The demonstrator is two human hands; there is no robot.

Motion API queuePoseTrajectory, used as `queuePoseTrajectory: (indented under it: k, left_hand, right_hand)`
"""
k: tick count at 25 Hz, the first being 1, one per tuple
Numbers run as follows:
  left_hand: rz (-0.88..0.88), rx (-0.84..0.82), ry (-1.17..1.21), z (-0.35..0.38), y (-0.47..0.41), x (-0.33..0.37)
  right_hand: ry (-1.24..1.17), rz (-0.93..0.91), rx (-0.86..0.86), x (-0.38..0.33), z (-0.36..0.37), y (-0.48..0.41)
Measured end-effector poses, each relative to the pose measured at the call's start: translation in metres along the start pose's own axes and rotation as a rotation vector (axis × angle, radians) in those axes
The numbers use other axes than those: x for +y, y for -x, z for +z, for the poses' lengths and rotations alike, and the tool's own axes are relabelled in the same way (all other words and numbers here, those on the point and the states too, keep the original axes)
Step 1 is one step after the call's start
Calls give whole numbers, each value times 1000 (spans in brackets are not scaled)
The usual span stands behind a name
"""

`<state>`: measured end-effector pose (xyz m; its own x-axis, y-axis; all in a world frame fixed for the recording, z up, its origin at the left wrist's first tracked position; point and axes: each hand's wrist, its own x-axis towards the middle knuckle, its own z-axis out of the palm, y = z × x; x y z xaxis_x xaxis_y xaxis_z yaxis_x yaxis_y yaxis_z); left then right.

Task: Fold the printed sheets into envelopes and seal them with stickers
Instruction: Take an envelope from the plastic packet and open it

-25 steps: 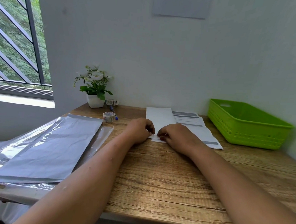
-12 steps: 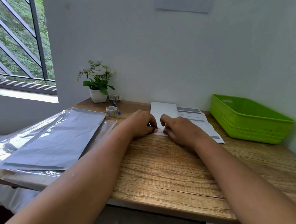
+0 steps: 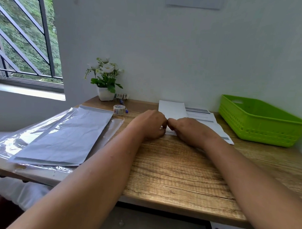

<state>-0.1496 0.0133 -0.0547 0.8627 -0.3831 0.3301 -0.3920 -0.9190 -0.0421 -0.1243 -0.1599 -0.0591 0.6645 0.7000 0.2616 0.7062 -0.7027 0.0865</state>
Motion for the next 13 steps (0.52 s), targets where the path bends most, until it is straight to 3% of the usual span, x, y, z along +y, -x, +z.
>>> queuePoseTrajectory:
  k: [4, 13]
  left_hand:
    - [-1, -8, -19, 0, -2, -1]
    - [-30, -11, 85, 1, -2, -5]
  right_hand:
    - [-175, 75, 3, 8, -5, 2]
    - [32, -43, -40, 1, -7, 0]
